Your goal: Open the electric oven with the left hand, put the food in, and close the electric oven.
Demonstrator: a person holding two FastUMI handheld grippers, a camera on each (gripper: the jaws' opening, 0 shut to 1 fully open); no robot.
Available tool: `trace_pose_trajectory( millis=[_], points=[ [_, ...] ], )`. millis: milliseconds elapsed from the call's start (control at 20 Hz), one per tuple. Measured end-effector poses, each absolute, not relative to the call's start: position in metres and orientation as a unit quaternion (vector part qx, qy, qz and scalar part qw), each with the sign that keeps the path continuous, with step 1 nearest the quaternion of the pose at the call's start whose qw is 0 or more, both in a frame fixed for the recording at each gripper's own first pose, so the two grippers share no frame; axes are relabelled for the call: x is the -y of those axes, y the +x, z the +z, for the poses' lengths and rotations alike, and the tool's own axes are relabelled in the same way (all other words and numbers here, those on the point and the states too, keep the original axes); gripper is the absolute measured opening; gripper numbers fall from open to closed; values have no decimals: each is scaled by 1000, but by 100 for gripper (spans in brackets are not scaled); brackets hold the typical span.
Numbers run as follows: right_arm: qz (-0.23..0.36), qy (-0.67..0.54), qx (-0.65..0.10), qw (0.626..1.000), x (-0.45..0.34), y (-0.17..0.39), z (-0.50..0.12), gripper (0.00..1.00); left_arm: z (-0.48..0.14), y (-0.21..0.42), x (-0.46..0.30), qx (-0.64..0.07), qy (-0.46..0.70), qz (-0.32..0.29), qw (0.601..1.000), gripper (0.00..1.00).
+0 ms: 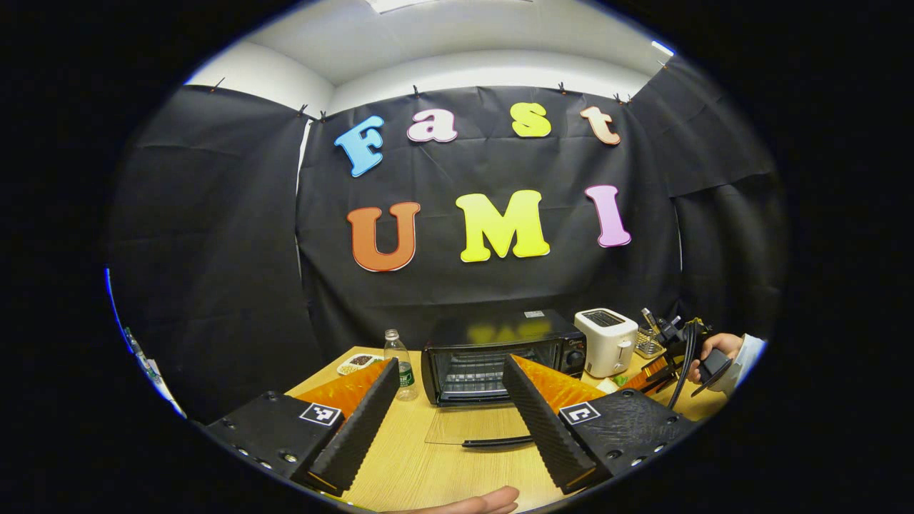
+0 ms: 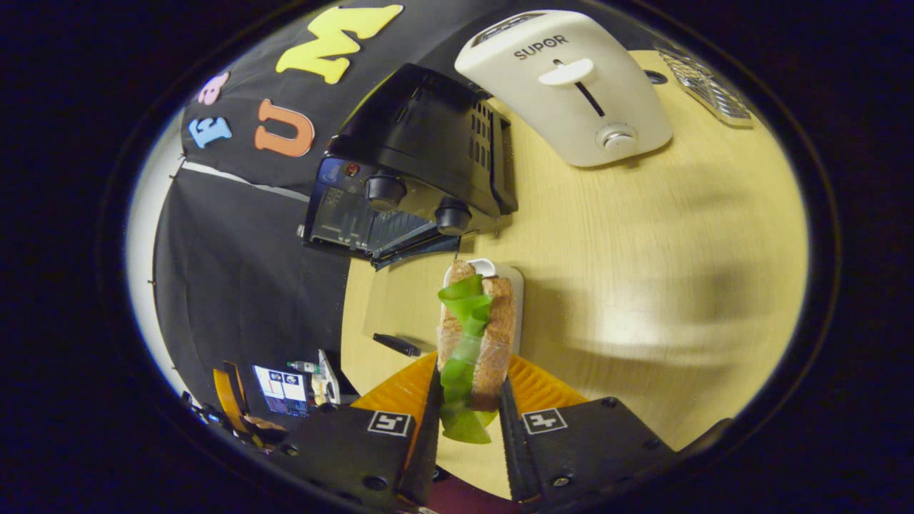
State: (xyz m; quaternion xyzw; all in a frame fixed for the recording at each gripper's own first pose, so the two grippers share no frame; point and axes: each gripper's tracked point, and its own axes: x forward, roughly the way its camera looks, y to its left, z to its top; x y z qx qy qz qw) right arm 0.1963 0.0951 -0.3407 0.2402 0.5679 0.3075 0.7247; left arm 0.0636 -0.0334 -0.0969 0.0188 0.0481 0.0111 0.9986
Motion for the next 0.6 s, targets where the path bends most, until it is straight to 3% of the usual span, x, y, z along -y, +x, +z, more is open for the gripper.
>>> trace_pose_trajectory(
  millis=[50, 600],
  points=[
    [306, 239, -566, 728, -96, 193, -341, 42, -96, 61, 32, -45, 18, 10, 999, 95],
    [302, 288, -498, 760, -95, 137, -284, 41, -92, 41, 26, -21, -23, -28, 999, 95]
  ],
)
